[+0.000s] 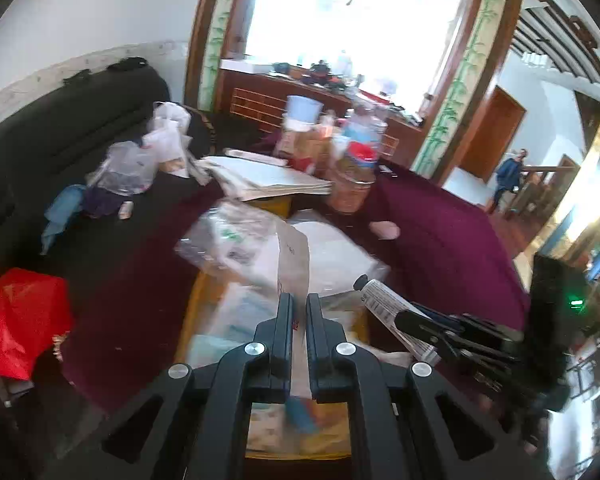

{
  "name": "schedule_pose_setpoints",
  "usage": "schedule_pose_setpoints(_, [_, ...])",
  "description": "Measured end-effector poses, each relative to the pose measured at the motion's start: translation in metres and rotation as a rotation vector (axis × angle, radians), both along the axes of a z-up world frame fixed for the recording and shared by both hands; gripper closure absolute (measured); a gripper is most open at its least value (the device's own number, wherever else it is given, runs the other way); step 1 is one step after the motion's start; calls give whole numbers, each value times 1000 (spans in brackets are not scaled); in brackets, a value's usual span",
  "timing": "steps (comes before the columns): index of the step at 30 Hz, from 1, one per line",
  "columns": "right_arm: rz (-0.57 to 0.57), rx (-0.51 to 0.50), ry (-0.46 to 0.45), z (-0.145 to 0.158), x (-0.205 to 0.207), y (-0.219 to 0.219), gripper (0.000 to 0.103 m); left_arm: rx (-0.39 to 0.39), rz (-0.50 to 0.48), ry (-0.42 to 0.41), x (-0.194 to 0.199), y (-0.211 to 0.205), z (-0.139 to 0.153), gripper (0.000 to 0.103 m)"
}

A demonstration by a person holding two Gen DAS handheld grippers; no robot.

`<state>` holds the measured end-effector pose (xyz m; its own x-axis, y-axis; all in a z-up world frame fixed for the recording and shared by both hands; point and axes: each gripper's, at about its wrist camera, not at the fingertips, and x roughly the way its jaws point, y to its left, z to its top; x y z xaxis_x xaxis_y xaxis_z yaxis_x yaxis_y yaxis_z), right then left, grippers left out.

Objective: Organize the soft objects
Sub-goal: 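Lower the tube and white sachet into the tray and open both tools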

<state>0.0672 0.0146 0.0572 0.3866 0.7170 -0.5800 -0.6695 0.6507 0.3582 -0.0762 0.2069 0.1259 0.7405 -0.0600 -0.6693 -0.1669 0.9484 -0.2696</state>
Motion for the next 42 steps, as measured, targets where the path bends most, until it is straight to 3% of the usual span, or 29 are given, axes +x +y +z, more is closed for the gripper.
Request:
schedule_pose_setpoints(5, [14,-52,8,2,-2,50,87,21,10,24,0,18,-16,98])
schedule_pose_setpoints(11, [-10,-84,14,-4,4,75,87,82,-6,70,12,21,-39,98])
schedule_pose_setpoints(17, [-35,-125,-8,-4,3,82,87,115,-6,85,20,18,-49,98])
schedule_pose_setpoints(42, [-81,-106,19,-12,9,80,87,189,-12,89,29,14,-57,96])
